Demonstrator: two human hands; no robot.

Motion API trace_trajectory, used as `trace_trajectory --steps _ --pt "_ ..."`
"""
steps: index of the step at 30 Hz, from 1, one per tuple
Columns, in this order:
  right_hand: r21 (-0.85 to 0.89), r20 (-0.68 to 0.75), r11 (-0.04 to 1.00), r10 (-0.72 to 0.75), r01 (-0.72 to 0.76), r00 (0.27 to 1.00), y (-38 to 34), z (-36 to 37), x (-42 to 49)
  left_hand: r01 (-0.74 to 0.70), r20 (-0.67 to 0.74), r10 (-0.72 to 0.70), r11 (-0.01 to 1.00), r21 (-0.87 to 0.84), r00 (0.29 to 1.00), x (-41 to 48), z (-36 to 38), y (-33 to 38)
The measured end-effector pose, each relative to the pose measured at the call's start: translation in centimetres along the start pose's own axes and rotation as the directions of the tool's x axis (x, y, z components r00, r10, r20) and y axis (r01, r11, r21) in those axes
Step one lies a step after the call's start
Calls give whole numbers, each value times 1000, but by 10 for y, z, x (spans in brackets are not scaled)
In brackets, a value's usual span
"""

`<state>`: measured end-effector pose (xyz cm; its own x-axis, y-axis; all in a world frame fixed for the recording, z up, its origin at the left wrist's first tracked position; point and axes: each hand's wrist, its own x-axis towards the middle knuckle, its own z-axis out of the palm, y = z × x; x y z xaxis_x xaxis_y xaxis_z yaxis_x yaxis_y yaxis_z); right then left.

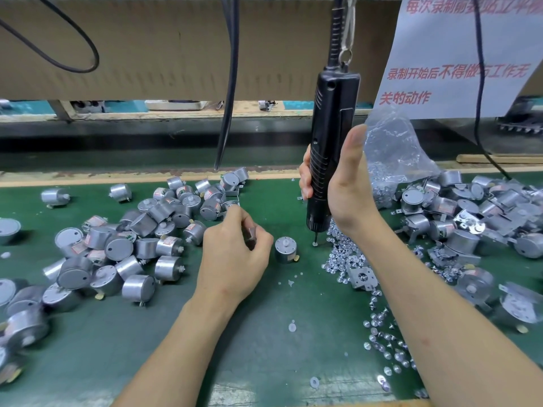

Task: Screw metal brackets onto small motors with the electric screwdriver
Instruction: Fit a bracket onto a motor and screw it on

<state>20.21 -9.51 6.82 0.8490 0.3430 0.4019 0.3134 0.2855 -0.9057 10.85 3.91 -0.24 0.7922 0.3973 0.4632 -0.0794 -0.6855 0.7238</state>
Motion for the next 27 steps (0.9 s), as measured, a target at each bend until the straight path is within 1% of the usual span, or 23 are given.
trace_trajectory --steps 2,4,7,9,12,16,19,21,23,25,27 --pt "14 2 1000 0 0 1000 0 0 0 61 53 -59 997 -41 997 0 2 -1" --pt "18 3 1000 2 -2 1000 -1 0 0 74 100 -66 994 -80 993 -1 2 -2" --pt "5 10 1000 10 -10 1000 -2 1 0 33 96 -21 992 -120 995 -2 -1 -1" --pt "1 13 1000 10 -10 1000 -2 1 -1 36 79 -26 991 -126 997 -1 -1 0" --pt "1 15 1000 7 -7 1000 -2 1 -1 30 87 -22 996 -85 996 1 1 -2" --pt "-7 10 1000 9 -9 1000 -1 2 -1 -60 111 60 998 -4 992 2 1 -2" --pt "3 5 1000 13 -13 1000 -2 1 -1 -90 120 91 996 -11 989 2 0 1" --pt "2 5 1000 15 -15 1000 -2 1 -1 -73 139 76 997 -27 987 3 0 1" --pt "2 4 1000 13 -13 1000 -2 2 -1 -15 172 19 1000 -23 985 3 0 0" --pt "7 2 1000 10 -10 1000 -2 2 -1 32 206 -36 999 22 978 4 2 -2" --pt "9 5 1000 8 -8 1000 -2 1 -1 22 219 -37 997 72 975 3 4 -3"
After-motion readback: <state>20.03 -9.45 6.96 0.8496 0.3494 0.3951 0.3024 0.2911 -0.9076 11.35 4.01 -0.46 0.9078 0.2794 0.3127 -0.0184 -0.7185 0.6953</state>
